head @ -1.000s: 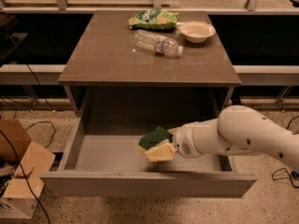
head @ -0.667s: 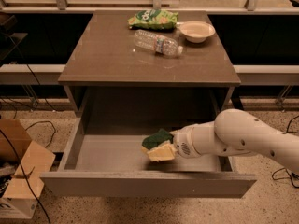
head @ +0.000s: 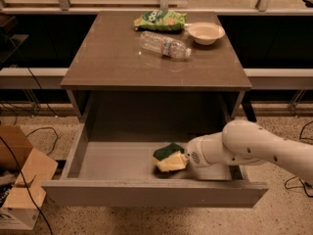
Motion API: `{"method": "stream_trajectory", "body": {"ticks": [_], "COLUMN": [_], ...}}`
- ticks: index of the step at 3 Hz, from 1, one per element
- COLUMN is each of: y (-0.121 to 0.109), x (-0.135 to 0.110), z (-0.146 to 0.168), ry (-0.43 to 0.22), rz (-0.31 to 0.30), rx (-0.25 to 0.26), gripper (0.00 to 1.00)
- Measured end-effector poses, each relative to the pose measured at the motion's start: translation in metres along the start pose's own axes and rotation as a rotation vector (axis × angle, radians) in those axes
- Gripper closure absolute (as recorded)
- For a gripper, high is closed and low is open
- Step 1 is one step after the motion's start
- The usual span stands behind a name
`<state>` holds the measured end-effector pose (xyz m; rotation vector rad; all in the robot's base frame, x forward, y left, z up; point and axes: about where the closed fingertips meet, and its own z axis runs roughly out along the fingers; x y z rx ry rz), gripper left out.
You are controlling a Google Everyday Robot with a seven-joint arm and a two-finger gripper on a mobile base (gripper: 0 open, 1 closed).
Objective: Place sponge into top drawer
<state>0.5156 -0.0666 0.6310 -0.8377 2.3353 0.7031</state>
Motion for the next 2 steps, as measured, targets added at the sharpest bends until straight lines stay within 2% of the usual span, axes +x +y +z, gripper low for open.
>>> {"method": "stream_trajectory", "body": {"ticks": [1, 2], "y": [0.0010, 0.0010], "x": [-0.0005, -0.0005], "z": [0.0003, 0.0003], "ry": [0.000, 0.000], "rz": [-0.001, -0.001], "rx": [-0.002, -0.002], "gripper": [0.00, 0.00]}}
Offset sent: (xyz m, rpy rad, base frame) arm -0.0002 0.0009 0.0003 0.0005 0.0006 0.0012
